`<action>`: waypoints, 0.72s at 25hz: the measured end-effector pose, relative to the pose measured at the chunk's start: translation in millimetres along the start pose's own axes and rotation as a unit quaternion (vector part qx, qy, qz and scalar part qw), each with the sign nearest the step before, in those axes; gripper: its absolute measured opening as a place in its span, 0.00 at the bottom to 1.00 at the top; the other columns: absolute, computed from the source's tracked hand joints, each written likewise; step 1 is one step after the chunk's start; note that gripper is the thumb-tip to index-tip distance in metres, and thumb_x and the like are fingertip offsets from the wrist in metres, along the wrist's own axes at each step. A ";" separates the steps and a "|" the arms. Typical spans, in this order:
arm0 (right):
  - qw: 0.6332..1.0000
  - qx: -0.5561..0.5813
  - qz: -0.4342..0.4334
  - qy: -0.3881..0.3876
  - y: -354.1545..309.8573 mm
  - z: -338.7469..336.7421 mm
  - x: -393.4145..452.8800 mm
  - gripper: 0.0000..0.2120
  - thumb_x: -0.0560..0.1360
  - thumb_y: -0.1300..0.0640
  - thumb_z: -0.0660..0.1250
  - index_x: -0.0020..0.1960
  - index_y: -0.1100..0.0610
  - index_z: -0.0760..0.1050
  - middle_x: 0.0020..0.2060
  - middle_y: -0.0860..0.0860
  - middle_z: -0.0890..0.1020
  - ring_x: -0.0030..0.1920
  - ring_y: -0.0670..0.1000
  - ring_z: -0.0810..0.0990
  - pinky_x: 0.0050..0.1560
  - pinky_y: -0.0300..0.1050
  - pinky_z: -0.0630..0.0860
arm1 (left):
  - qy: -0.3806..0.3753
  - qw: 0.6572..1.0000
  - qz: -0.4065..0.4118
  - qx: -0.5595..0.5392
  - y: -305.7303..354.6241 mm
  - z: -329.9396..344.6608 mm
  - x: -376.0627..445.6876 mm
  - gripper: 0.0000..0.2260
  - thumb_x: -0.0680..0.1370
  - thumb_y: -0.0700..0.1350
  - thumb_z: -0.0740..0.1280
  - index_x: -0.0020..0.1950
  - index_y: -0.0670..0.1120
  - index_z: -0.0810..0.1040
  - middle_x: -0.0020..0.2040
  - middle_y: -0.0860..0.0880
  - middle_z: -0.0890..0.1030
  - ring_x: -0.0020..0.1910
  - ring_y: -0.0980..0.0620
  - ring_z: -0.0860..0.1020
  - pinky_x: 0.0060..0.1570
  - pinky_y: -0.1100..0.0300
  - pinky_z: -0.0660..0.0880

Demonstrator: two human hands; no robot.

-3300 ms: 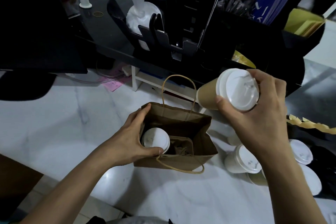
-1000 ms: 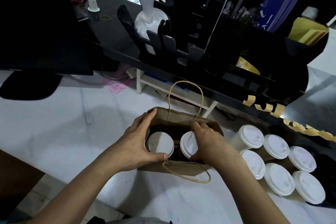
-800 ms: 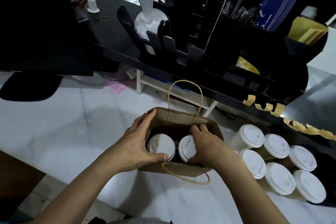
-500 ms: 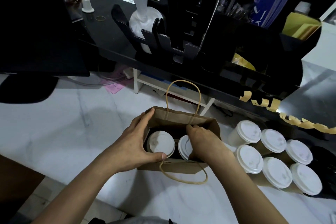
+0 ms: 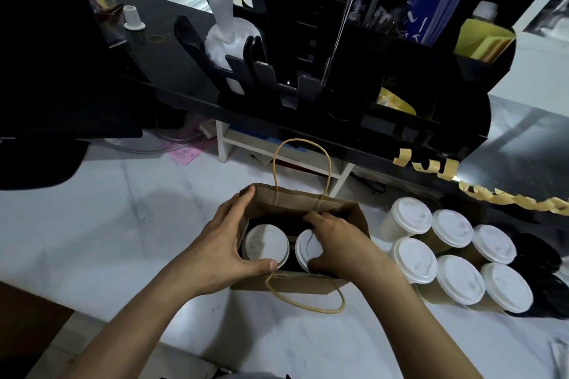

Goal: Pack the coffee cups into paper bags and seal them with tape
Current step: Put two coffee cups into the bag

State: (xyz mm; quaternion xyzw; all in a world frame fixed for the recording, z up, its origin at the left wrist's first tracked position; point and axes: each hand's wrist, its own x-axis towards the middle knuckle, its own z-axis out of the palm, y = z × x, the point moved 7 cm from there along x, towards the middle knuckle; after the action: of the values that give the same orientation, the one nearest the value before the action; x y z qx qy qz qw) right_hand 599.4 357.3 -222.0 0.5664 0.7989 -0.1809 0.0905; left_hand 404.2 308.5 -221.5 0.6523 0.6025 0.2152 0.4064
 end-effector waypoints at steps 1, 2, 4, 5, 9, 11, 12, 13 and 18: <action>1.000 0.008 -0.005 0.015 -0.9 -3.7 -4.2 0.33 0.73 0.52 0.74 0.74 0.48 0.65 0.64 0.49 0.76 0.61 0.52 0.77 0.58 0.47 0.78 | -0.002 1.000 0.001 0.001 0.4 0.6 -0.3 0.54 0.66 0.62 0.78 0.77 0.70 0.40 0.77 0.68 0.47 0.75 0.56 0.60 0.70 0.57 0.66; 0.999 0.012 -0.009 0.031 -1.2 -7.8 -8.3 0.30 0.75 0.51 0.73 0.74 0.47 0.66 0.63 0.49 0.77 0.60 0.52 0.78 0.57 0.48 0.79 | -0.005 1.000 0.002 0.002 0.6 1.5 -0.2 0.54 0.66 0.62 0.78 0.77 0.70 0.40 0.77 0.68 0.48 0.75 0.56 0.60 0.69 0.58 0.66; 0.997 0.021 -0.021 0.073 0.1 -17.7 -17.6 0.23 0.78 0.49 0.69 0.71 0.47 0.69 0.61 0.48 0.78 0.59 0.52 0.78 0.56 0.51 0.79 | -0.006 1.000 0.004 0.001 1.4 2.7 0.3 0.54 0.66 0.61 0.78 0.77 0.69 0.41 0.77 0.67 0.49 0.74 0.57 0.61 0.68 0.60 0.66; 0.994 0.032 -0.028 0.099 2.4 -22.9 -23.5 0.20 0.78 0.49 0.68 0.69 0.48 0.71 0.59 0.48 0.79 0.58 0.52 0.78 0.55 0.52 0.78 | -0.007 1.000 0.006 0.001 1.8 3.2 0.8 0.54 0.66 0.61 0.78 0.78 0.69 0.41 0.77 0.66 0.49 0.73 0.57 0.62 0.67 0.61 0.66; 0.971 0.037 -0.027 0.236 19.4 -44.0 -53.2 0.12 0.77 0.52 0.70 0.60 0.51 0.78 0.57 0.48 0.78 0.56 0.53 0.75 0.56 0.50 0.74 | -0.013 1.000 0.013 -0.001 3.5 4.1 3.7 0.54 0.66 0.61 0.78 0.78 0.68 0.41 0.77 0.66 0.50 0.73 0.57 0.62 0.66 0.63 0.65; 0.959 0.042 0.026 0.280 35.8 -46.9 -66.8 0.12 0.77 0.53 0.71 0.60 0.51 0.79 0.61 0.48 0.77 0.60 0.53 0.74 0.60 0.49 0.71 | -0.020 1.000 0.017 0.001 6.4 6.9 6.4 0.54 0.66 0.61 0.78 0.78 0.67 0.41 0.78 0.65 0.50 0.73 0.57 0.61 0.67 0.63 0.64; 0.956 0.051 0.055 0.285 43.7 -45.5 -72.1 0.13 0.77 0.52 0.70 0.62 0.51 0.79 0.63 0.48 0.76 0.62 0.53 0.73 0.61 0.48 0.69 | -0.024 1.000 0.019 0.001 8.4 8.9 8.2 0.54 0.66 0.61 0.78 0.78 0.67 0.41 0.78 0.65 0.49 0.74 0.57 0.61 0.68 0.62 0.64; 0.954 0.062 0.079 0.282 50.7 -42.2 -76.4 0.14 0.78 0.51 0.69 0.63 0.50 0.78 0.65 0.48 0.75 0.64 0.52 0.73 0.62 0.47 0.69 | -0.029 0.999 0.023 0.002 10.7 11.5 9.6 0.54 0.66 0.61 0.78 0.78 0.67 0.41 0.78 0.65 0.49 0.74 0.56 0.61 0.68 0.62 0.64; 0.947 0.094 0.145 0.272 73.0 -36.7 -97.6 0.18 0.80 0.51 0.66 0.69 0.47 0.74 0.63 0.46 0.78 0.61 0.51 0.75 0.57 0.46 0.72 | -0.052 0.998 0.033 0.002 23.7 25.5 18.3 0.53 0.66 0.63 0.78 0.77 0.69 0.41 0.78 0.63 0.51 0.75 0.55 0.62 0.70 0.58 0.66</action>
State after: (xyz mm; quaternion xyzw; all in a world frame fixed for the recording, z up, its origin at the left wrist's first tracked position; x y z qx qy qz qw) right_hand 703.5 307.9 -167.8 0.7098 0.6817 -0.0794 -0.1588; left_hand 441.7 320.5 -221.4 0.6832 0.5590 0.1936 0.4281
